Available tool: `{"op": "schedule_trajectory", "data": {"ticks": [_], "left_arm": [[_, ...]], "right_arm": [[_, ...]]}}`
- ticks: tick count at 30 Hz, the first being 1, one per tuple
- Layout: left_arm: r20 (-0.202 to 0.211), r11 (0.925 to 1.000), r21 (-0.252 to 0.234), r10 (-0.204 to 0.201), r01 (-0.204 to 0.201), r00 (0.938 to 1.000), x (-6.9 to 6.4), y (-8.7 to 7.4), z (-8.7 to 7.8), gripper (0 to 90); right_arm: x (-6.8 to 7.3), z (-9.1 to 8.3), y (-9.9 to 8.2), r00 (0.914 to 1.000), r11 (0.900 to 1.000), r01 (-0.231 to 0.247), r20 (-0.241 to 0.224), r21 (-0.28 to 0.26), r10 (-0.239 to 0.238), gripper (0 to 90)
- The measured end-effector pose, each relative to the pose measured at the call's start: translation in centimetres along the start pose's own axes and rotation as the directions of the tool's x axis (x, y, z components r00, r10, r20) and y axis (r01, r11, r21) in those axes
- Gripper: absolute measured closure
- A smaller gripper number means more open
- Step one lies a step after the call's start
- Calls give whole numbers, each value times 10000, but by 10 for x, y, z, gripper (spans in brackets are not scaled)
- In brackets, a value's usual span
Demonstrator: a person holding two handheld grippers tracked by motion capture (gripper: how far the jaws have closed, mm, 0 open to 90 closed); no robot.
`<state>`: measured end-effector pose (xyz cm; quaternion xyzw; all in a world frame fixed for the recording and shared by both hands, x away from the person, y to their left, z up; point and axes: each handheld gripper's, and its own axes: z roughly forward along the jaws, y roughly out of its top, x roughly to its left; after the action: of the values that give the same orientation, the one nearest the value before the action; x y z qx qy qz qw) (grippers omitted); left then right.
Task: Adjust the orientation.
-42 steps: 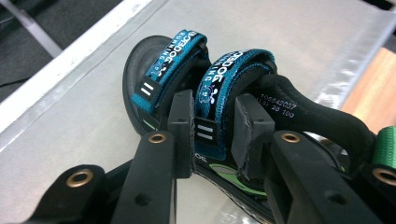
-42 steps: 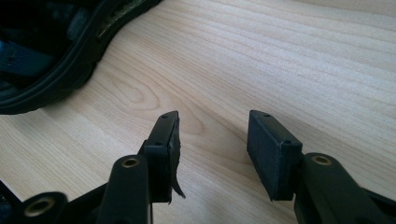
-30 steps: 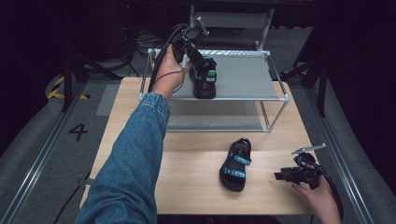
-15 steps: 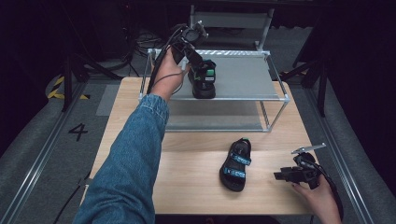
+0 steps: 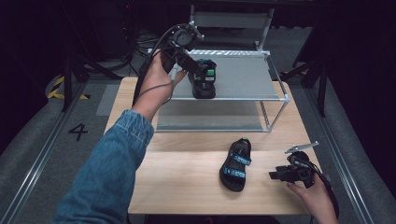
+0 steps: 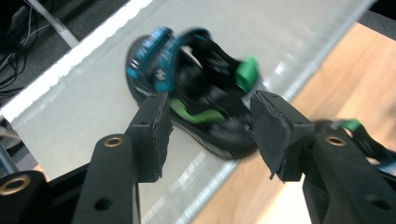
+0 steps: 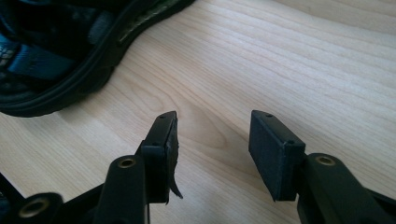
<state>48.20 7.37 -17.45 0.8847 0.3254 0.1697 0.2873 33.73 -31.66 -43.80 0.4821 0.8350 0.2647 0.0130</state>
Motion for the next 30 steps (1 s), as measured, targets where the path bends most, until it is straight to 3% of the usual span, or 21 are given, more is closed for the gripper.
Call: {"op": "schedule_trajectory", "data": {"ticks": [6, 12, 16, 20, 22, 25, 30], "left_arm": [[465, 9986, -495, -164, 187, 9988, -23, -40, -15, 484], [725, 9999, -68, -78, 83, 9973, -42, -70, -17, 464], [1196, 9999, 78, 127, -138, 9927, -54, -92, -11, 466], [808, 9995, 275, 106, -129, 9967, -65, -116, -1, 462], [1049, 9995, 298, 54, -85, 9945, -68, -128, 3, 458], [889, 9994, 345, -48, 17, 9960, -71, -143, 8, 455], [984, 9983, 541, -245, 192, 9948, -70, -166, 18, 440]], "right_arm": [[14, 0, 10, 9987, 9986, 517, 10, 91, -517, 552], [27, 3, 18, 9955, 9952, 941, -110, 274, -938, 570], [37, 5, 24, 9916, 9912, 1267, -298, 387, -1256, 585], [39, 7, 27, 9916, 9927, 1148, -637, 381, -1122, 609], [40, 8, 28, 9907, 9915, 1225, -653, 440, -1195, 624], [44, 9, 28, 9892, 9892, 1361, -621, 538, -1327, 651], [48, 9, 29, 9875, 9870, 1472, -669, 646, -1429, 705]]}}
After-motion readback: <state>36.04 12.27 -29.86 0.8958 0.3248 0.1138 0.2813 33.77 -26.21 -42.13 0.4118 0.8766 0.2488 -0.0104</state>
